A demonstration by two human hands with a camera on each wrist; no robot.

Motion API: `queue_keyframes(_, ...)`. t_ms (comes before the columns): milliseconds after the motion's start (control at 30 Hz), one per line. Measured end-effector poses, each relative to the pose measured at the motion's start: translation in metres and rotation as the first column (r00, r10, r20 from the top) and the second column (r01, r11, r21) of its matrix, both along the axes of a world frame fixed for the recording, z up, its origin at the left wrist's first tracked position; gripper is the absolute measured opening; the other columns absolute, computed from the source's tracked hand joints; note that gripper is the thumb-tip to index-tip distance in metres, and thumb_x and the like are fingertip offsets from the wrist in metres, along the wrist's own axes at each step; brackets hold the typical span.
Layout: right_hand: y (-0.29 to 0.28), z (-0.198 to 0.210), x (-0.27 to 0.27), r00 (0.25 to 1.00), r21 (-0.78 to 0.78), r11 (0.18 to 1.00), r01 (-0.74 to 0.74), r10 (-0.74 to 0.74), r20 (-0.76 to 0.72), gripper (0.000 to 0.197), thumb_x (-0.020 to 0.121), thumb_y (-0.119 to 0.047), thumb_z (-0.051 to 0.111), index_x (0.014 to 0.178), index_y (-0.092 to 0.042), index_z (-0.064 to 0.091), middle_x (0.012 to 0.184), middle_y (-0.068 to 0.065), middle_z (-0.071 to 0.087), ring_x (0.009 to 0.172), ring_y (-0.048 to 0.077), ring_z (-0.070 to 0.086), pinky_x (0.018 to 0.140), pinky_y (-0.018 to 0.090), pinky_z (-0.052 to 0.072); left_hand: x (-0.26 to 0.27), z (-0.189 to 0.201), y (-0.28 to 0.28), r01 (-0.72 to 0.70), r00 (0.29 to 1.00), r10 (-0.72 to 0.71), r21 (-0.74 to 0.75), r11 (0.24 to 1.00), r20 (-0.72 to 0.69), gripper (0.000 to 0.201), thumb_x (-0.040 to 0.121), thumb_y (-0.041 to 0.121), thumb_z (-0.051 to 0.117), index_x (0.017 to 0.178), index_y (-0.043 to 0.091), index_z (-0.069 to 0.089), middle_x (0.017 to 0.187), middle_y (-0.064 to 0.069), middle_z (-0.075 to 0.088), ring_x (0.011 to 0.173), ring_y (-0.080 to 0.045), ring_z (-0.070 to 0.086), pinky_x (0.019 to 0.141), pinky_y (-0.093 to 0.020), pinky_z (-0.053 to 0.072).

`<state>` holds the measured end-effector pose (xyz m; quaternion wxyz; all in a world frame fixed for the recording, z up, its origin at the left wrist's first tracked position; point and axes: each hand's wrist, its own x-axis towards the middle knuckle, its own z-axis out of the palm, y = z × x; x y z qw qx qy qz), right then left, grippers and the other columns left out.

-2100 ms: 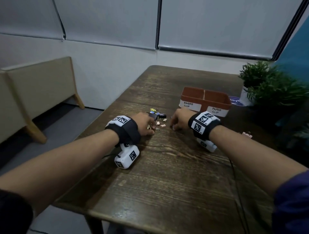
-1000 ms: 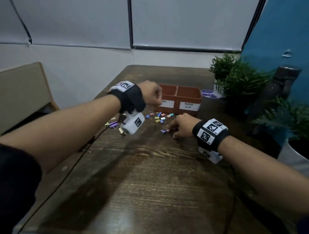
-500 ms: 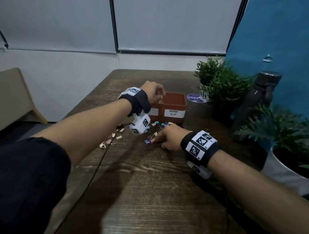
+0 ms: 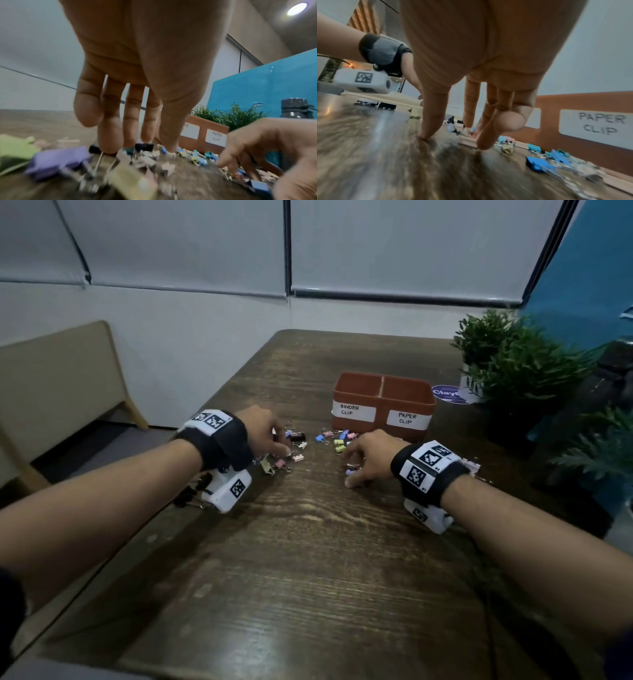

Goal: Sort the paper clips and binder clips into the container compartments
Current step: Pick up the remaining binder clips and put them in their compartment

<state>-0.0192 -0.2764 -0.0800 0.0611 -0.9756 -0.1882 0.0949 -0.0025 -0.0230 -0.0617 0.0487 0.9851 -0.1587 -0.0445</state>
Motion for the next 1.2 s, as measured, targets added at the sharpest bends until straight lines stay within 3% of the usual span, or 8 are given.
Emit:
queue_keyframes(133, 0.012, 0.004, -0.001, 0.999, -0.021, 1.0, 0.014, -0.015, -0.041, 0.04, 0.074, -0.039, 0.084, 0.112, -0.031, 0.073, 0.108, -0.003, 0.065, 0.099, 0.016, 0.061, 0.087, 0.037, 0.055, -0.015, -0.014, -0.001, 0.036, 0.996, -0.03, 0.07, 0.997, -0.088, 0.036, 0.072, 0.044, 0.081, 0.102, 0.028, 0.07, 0.09, 0.008, 0.066, 0.081, -0.01, 0.057, 0.072, -0.023, 0.044)
queue_keyframes(300, 0.014, -0.004, -0.002, 0.998, -0.058, 0.998, -0.026, 0.03, 0.062, 0.02, 0.088, -0.03, 0.071, 0.105, -0.022, 0.076, 0.103, 0.003, 0.071, 0.099, 0.021, 0.064, 0.084, 0.035, 0.054, -0.02, -0.021, 0.001, 0.053, 0.994, -0.058, -0.056, 0.997, -0.093, 0.034, 0.073, 0.028, 0.083, 0.105, 0.028, 0.072, 0.098, 0.008, 0.066, 0.081, -0.005, 0.055, 0.067, -0.019, 0.042)
queue_keyframes(500, 0.003, 0.004, -0.001, 0.989, 0.185, 0.981, 0.062, -0.085, 0.124, 0.015, 0.089, -0.018, 0.064, 0.095, -0.02, 0.078, 0.094, -0.003, 0.073, 0.082, 0.01, 0.066, 0.07, 0.024, 0.052, -0.02, -0.015, 0.007, 0.056, 0.997, -0.061, -0.118, 0.991, -0.047, 0.044, 0.072, 0.021, 0.081, 0.112, 0.03, 0.064, 0.103, 0.008, 0.064, 0.087, -0.013, 0.058, 0.074, -0.024, 0.044)
queue_keyframes(667, -0.002, 0.011, 0.005, 0.971, 0.565, 0.792, 0.231, -0.219, -0.09, 0.014, 0.097, -0.014, 0.056, 0.094, -0.011, 0.07, 0.082, 0.003, 0.073, 0.052, 0.001, 0.062, 0.046, 0.016, 0.045, -0.023, -0.002, 0.015, -0.078, 0.994, 0.053, -0.27, 0.96, -0.099, 0.027, 0.077, 0.006, 0.072, 0.093, 0.027, 0.066, 0.072, 0.005, 0.062, 0.061, -0.015, 0.063, 0.068, -0.031, 0.055)
queue_keyframes(833, 0.003, 0.007, 0.008, 0.919, 0.626, 0.676, 0.388, -0.237, -0.314, 0.026, 0.102, -0.011, 0.04, 0.091, -0.011, 0.063, 0.072, 0.004, 0.06, 0.058, 0.013, 0.056, 0.046, 0.024, 0.039, -0.02, -0.007, 0.021, -0.227, 0.961, 0.128, -0.444, 0.867, -0.243, 0.019, 0.085, -0.002, 0.056, 0.083, 0.016, 0.06, 0.073, -0.008, 0.065, 0.069, -0.027, 0.063, 0.076, -0.049, 0.059)
queue_keyframes(967, 0.006, 0.003, 0.013, 0.961, 0.268, 0.923, 0.277, -0.272, -0.057, 0.028, 0.098, -0.023, 0.043, 0.084, -0.019, 0.067, 0.092, 0.001, 0.066, 0.076, 0.016, 0.058, 0.065, 0.03, 0.048, -0.02, -0.009, 0.021, -0.259, 0.959, 0.167, -0.477, 0.84, -0.227, 0.025, 0.094, 0.003, 0.045, 0.076, 0.018, 0.053, 0.071, -0.005, 0.06, 0.069, -0.022, 0.058, 0.066, -0.033, 0.055)
queue_keyframes(1033, 0.006, 0.0, 0.013, 0.963, 0.069, 0.963, 0.262, -0.266, 0.05, 0.024, 0.094, -0.041, 0.047, 0.087, -0.025, 0.063, 0.098, -0.002, 0.065, 0.09, 0.019, 0.06, 0.077, 0.035, 0.052, -0.019, -0.008, 0.022, -0.256, 0.963, 0.182, -0.474, 0.842, -0.197, 0.025, 0.096, 0.008, 0.044, 0.075, 0.019, 0.053, 0.076, -0.004, 0.055, 0.067, -0.017, 0.052, 0.061, -0.026, 0.045)
queue_keyframes(1200, 0.005, 0.0, 0.01, 0.984, 0.056, 0.982, 0.18, -0.18, 0.007, 0.034, 0.075, -0.057, 0.075, 0.089, -0.029, 0.063, 0.094, -0.009, 0.06, 0.087, 0.01, 0.056, 0.062, 0.026, 0.043, -0.026, -0.009, 0.01, -0.171, 0.978, 0.127, -0.277, 0.945, -0.168, 0.029, 0.093, 0.044, 0.051, 0.089, 0.018, 0.065, 0.084, 0.004, 0.061, 0.074, -0.014, 0.054, 0.061, -0.026, 0.038)
